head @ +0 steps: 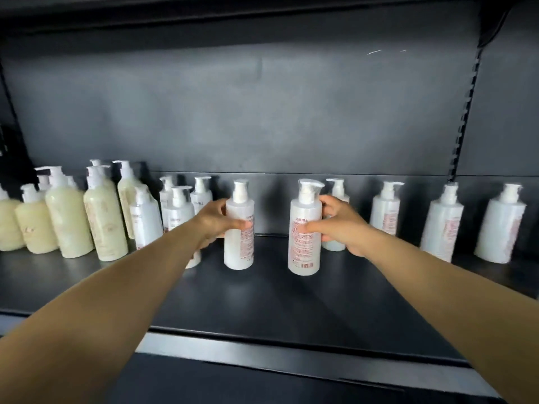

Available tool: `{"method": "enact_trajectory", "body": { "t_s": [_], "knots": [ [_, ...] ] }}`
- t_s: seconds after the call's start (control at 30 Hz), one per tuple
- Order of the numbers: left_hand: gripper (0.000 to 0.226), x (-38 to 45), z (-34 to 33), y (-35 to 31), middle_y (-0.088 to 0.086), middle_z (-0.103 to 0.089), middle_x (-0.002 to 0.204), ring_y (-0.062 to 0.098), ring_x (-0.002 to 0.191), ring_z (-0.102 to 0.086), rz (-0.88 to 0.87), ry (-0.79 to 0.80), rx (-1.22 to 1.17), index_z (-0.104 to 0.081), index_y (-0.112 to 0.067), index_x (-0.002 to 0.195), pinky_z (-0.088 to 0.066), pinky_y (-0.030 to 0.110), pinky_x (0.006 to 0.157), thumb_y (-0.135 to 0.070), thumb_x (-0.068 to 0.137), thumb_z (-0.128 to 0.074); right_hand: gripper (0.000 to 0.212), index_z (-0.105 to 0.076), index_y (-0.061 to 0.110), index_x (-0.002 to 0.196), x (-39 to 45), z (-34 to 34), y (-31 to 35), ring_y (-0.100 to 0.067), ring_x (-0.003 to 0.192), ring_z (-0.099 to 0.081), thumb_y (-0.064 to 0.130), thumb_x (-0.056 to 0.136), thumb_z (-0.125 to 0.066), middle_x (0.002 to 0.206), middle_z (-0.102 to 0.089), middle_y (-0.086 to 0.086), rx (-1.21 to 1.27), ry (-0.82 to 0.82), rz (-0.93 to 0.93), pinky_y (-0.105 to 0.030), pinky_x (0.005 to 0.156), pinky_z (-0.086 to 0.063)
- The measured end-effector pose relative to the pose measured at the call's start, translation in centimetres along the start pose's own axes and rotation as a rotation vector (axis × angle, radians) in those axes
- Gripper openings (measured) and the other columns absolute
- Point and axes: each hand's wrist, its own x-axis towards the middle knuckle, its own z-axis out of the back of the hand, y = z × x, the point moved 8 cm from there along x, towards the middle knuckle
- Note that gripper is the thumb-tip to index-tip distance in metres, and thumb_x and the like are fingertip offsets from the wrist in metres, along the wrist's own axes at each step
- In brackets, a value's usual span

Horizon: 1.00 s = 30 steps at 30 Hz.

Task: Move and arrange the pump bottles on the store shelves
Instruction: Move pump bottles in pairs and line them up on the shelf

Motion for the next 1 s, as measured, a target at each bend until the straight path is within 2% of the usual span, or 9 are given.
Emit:
{"method": "enact_trajectory", "body": {
  "t_s": [0.17, 0.33, 0.47, 0.57, 0.63, 0.73, 0.83, 0.9, 1.0],
  "knots": [
    [0.059, 3.0, 1.9, 4.0, 0.003, -0.063, 0.119, 0.02, 0.112, -0.059, 0.009, 0.066, 0.0, -0.053, -0.016, 0.127, -0.047, 0.035, 0.096, -0.014, 0.074, -0.078, 0.053, -0.055, 0.021, 0.118, 2.0, -5.9, -0.5, -0.016, 0.098, -0.064, 0.009, 0.072, -0.078, 0.103, -0.066, 0.0, -0.095, -0.081, -0.038, -0.038, 0.086, -0.055],
    [0.053, 4.3, 2.0, 4.6, 0.003, -0.062, 0.113, 0.019, 0.104, -0.059, -0.044, 0.099, -0.087, -0.052, -0.016, 0.118, -0.047, 0.029, 0.087, -0.011, 0.073, -0.078, 0.053, -0.049, 0.02, 0.112, 2.1, -6.3, -1.3, -0.013, 0.093, -0.06, 0.02, 0.069, -0.08, 0.096, -0.059, 0.006, -0.228, -0.296, -0.085, -0.032, 0.079, -0.051],
    [0.067, 5.1, 2.1, 4.4, 0.007, -0.059, 0.123, 0.023, 0.118, -0.054, -0.082, 0.207, -0.141, -0.046, -0.019, 0.131, -0.043, 0.035, 0.102, 0.011, 0.074, -0.066, 0.057, -0.046, 0.022, 0.125, 2.2, -7.4, -1.8, -0.016, 0.108, -0.06, 0.004, 0.077, -0.071, 0.117, -0.063, -0.001, -0.005, -0.103, -0.172, -0.035, 0.088, -0.052],
    [0.066, 5.1, 2.4, 4.3, 0.002, -0.06, 0.121, 0.018, 0.113, -0.056, -0.127, 0.208, -0.069, -0.047, -0.018, 0.13, -0.043, 0.026, 0.092, 0.002, 0.073, -0.073, 0.058, -0.05, 0.019, 0.125, 2.1, -7.6, -1.3, -0.02, 0.112, -0.06, -0.005, 0.076, -0.07, 0.119, -0.063, -0.001, 0.015, -0.08, -0.145, -0.032, 0.083, -0.053],
    [0.066, 5.0, 2.5, 4.2, 0.0, -0.058, 0.118, 0.016, 0.108, -0.056, -0.14, 0.187, -0.001, -0.047, -0.017, 0.127, -0.043, 0.025, 0.085, -0.011, 0.07, -0.08, 0.055, -0.051, 0.019, 0.117, 1.9, -7.3, -0.7, -0.018, 0.104, -0.061, 0.009, 0.071, -0.08, 0.109, -0.062, 0.001, -0.179, -0.195, -0.104, -0.029, 0.081, -0.052],
    [0.076, 5.2, 2.5, 4.3, 0.001, -0.052, 0.122, 0.018, 0.112, -0.054, -0.14, 0.143, 0.09, -0.043, -0.018, 0.128, -0.045, 0.028, 0.088, -0.028, 0.065, -0.084, 0.062, -0.047, 0.02, 0.111, 1.8, -7.4, -0.3, -0.011, 0.093, -0.059, 0.028, 0.064, -0.086, 0.101, -0.059, 0.006, -0.385, -0.318, -0.101, -0.028, 0.081, -0.05],
    [0.06, 4.9, 2.0, 4.0, 0.002, -0.056, 0.122, 0.019, 0.116, -0.054, -0.112, 0.269, -0.066, -0.044, -0.018, 0.125, -0.045, 0.029, 0.094, -0.015, 0.075, -0.076, 0.057, -0.047, 0.02, 0.118, 1.9, -8.1, -0.9, -0.016, 0.108, -0.06, 0.013, 0.072, -0.078, 0.114, -0.061, 0.001, -0.14, -0.172, -0.17, -0.037, 0.092, -0.052],
    [0.052, 4.8, 2.4, 3.2, 0.003, -0.058, 0.121, 0.02, 0.117, -0.055, -0.146, 0.307, -0.092, -0.047, -0.022, 0.123, -0.043, 0.029, 0.096, -0.004, 0.08, -0.068, 0.054, -0.05, 0.023, 0.121, 1.7, -8.3, -0.6, -0.017, 0.113, -0.059, -0.002, 0.077, -0.069, 0.117, -0.062, 0.002, -0.018, -0.067, -0.177, -0.037, 0.093, -0.052],
    [0.054, 4.7, 3.1, 2.5, -0.003, -0.058, 0.115, 0.013, 0.105, -0.055, -0.195, 0.255, 0.065, -0.049, -0.019, 0.126, -0.039, 0.022, 0.086, -0.014, 0.078, -0.074, 0.051, -0.052, 0.023, 0.116, 1.6, -7.8, -0.2, -0.017, 0.107, -0.062, 0.008, 0.074, -0.077, 0.112, -0.063, 0.002, -0.152, -0.095, -0.14, -0.037, 0.089, -0.054]
  ]
}}
